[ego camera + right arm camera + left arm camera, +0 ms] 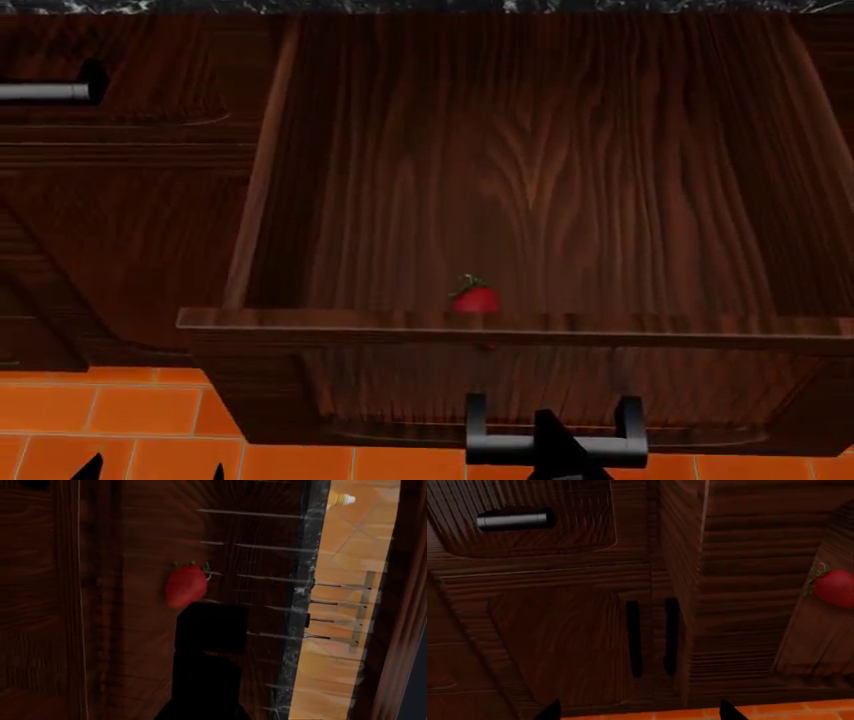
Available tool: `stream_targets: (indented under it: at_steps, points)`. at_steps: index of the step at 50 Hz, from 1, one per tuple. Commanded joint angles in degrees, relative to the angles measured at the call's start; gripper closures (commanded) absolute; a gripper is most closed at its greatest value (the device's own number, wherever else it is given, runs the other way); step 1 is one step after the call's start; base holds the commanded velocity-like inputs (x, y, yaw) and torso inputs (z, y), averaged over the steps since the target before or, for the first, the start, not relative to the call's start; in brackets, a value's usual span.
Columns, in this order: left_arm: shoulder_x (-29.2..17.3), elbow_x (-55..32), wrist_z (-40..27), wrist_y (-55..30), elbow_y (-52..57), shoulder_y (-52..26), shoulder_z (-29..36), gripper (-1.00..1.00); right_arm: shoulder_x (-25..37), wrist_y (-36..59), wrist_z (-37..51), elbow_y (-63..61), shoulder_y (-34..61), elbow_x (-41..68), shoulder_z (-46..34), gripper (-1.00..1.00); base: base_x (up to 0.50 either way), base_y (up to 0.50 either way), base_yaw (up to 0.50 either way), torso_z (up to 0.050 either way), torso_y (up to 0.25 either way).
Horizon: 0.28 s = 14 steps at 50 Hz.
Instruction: Open the right drawer.
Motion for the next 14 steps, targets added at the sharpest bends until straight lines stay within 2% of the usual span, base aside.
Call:
stream_targets:
  at_steps: [1, 14]
  points:
    - [1.0, 0.1, 1.7, 0.2, -0.4, -0.1, -1.3, -1.0, -2.9, 1.0, 0.8, -4.6, 0.7, -10.2, -3.6, 1.0, -0.18, 0.0, 0.0, 0.0, 0.0]
    - [0.8, -0.2, 1.5, 0.1, -0.1, 0.0, -1.3, -1.0, -3.0, 0.9, 1.3, -4.4, 0.5, -10.2, -3.7, 1.0, -0.18, 0.0, 0.0, 0.001, 0.002]
